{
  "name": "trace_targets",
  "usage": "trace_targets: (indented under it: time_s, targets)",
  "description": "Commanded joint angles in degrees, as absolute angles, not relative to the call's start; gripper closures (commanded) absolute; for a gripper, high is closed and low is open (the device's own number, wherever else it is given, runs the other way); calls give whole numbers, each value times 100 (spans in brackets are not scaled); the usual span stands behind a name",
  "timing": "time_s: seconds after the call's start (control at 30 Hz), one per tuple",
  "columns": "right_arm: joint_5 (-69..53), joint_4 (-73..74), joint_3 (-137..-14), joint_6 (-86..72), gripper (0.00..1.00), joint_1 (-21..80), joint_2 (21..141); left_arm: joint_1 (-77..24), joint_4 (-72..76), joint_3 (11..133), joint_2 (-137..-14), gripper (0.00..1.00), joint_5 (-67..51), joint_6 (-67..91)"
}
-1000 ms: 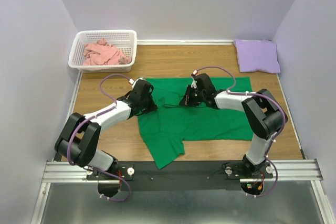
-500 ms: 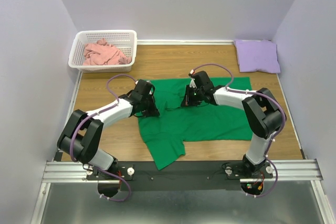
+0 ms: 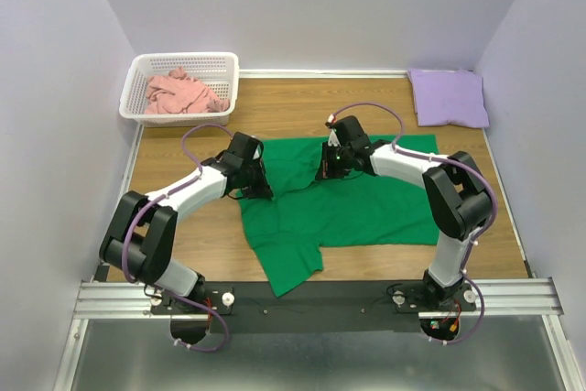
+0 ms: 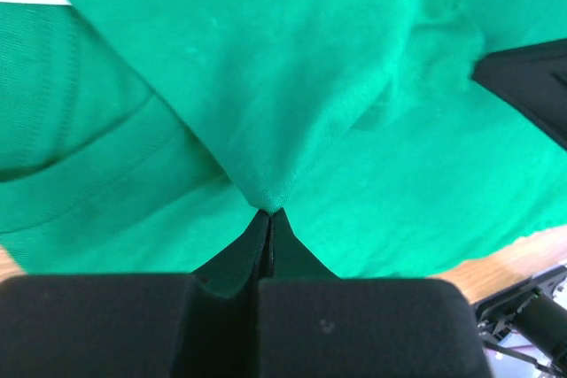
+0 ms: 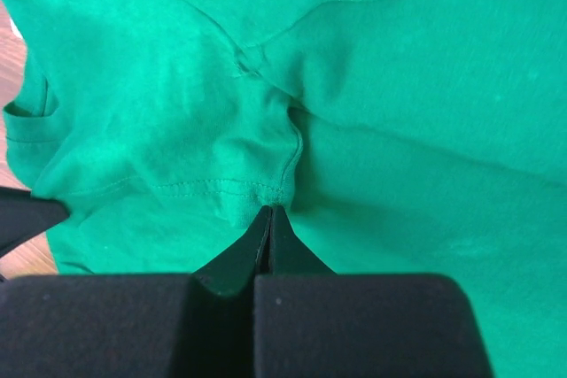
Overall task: Fold and stack the t-shirts
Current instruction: Fold the tshirt
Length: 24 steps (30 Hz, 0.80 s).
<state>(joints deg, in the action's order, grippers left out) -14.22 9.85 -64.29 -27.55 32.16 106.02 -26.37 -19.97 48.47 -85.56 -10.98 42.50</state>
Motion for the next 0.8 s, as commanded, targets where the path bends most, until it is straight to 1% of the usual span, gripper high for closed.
trace_targets:
  time_s: [0.0, 0.33, 0.5, 0.77]
  targets:
    - [-1292, 1537, -6775, -2479, 99, 3173, 10643, -2584, -2215, 4983, -8701, 100, -1134, 4017]
    - [-1257, 1881, -6899, -2355, 98, 3155, 10846, -2584, -2065, 4764, -8850, 97, -1617, 3920]
    - [-1125, 2082, -7057, -2294, 98, 3138, 10872, -2584, -2100, 4790, -8868, 96, -1600, 3867]
    - [-1090, 2320, -7312, -2189, 97, 3067, 10793, -2575, -2232, 5001, -8868, 96, -1600, 3806]
